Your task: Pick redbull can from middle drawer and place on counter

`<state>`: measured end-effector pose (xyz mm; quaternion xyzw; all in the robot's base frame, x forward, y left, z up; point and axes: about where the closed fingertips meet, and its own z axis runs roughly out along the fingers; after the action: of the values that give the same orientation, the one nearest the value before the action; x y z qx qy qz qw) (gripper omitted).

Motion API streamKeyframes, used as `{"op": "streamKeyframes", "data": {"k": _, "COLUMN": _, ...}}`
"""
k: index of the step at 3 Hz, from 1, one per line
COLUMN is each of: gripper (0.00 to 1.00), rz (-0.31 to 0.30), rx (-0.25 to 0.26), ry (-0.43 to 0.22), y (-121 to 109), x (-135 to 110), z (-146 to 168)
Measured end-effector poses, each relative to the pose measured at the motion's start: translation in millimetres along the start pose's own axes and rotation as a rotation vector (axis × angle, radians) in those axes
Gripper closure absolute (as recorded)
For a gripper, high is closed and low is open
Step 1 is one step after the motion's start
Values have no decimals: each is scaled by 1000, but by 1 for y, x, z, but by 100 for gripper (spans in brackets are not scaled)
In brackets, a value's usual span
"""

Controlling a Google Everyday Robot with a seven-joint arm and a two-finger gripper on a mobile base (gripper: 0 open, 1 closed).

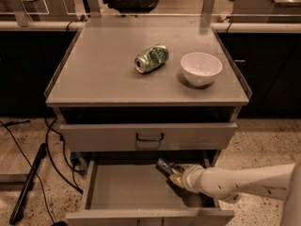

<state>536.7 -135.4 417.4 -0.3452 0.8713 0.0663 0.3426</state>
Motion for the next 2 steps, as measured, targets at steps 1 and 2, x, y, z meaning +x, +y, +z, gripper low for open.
{"op": "streamKeyframes", "data": {"k": 1, "gripper": 100, "rz": -83, "rx": -57, "ry": -46, "y": -9, "x": -15, "z": -54}}
{"op": "streamKeyframes", "data": {"k": 2, "gripper": 100, "rz": -50, "rx": -77, "ry": -16, "y": -4, "x": 5, "z": -58}}
